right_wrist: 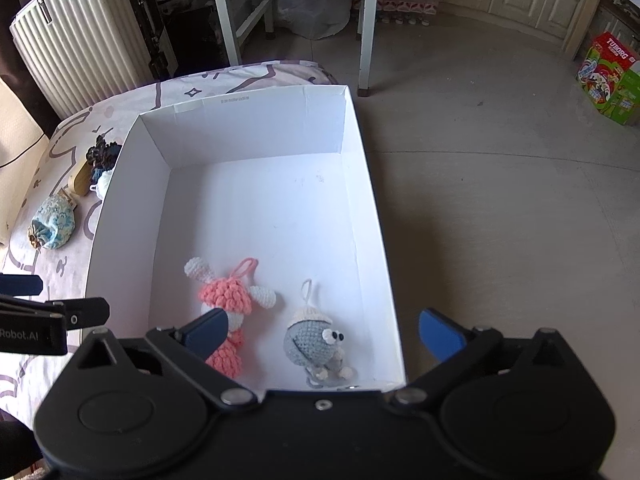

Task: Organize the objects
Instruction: 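Move both tools back toward the remaining items on the bed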

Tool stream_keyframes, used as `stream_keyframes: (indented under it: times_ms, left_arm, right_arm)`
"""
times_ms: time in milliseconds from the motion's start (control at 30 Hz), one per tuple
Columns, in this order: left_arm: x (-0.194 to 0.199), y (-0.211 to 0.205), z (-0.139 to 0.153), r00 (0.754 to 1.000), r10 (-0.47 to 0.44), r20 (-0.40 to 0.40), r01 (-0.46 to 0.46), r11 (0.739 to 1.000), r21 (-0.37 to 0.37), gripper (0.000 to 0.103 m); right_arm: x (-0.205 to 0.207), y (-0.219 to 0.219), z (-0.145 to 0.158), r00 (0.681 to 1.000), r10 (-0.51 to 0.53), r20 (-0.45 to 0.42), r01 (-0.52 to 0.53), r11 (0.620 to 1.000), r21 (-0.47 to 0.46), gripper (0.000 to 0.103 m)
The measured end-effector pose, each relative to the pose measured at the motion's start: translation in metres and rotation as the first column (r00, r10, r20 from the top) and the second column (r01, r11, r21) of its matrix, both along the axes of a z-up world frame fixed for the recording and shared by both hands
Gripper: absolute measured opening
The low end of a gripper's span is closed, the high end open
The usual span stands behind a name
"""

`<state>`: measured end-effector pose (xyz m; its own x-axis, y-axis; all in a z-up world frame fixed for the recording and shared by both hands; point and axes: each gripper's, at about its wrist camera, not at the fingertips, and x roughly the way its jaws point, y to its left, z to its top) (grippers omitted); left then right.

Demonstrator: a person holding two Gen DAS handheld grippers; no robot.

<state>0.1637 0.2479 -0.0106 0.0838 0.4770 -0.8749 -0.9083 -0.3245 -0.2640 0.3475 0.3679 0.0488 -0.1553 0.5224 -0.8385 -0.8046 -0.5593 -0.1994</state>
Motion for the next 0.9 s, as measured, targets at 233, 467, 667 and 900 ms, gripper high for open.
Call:
stream_keyframes:
  times_ms: [233,467,667,900]
  left_arm:
    - [-0.041,-0.016,0.003,0.997,0.077,-0.001,-0.077,0.997,0.014,0.103]
    - [-0.092,-0.043,0.007,0.984,0.179,-0.019,-0.179,0.983,0.029,0.103]
    - [-0.133,-0.066,0.008,0.967,0.250,-0.043,-0.249,0.968,0.036,0.103]
    - [-0.171,-0.087,0.003,0.947,0.312,-0.071,-0.311,0.950,0.031,0.103]
  right_arm:
    - [-0.031,-0.009,0.005,0.999,0.037,-0.014,-0.037,0.999,0.015,0.103]
    - [-0.078,-0.025,0.006,0.994,0.108,-0.023,-0.108,0.994,0.015,0.103]
    - [-0.119,-0.042,0.001,0.983,0.183,-0.026,-0.183,0.983,0.010,0.103]
    - [-0.159,-0.057,-0.005,0.971,0.235,-0.044,-0.236,0.972,-0.004,0.103]
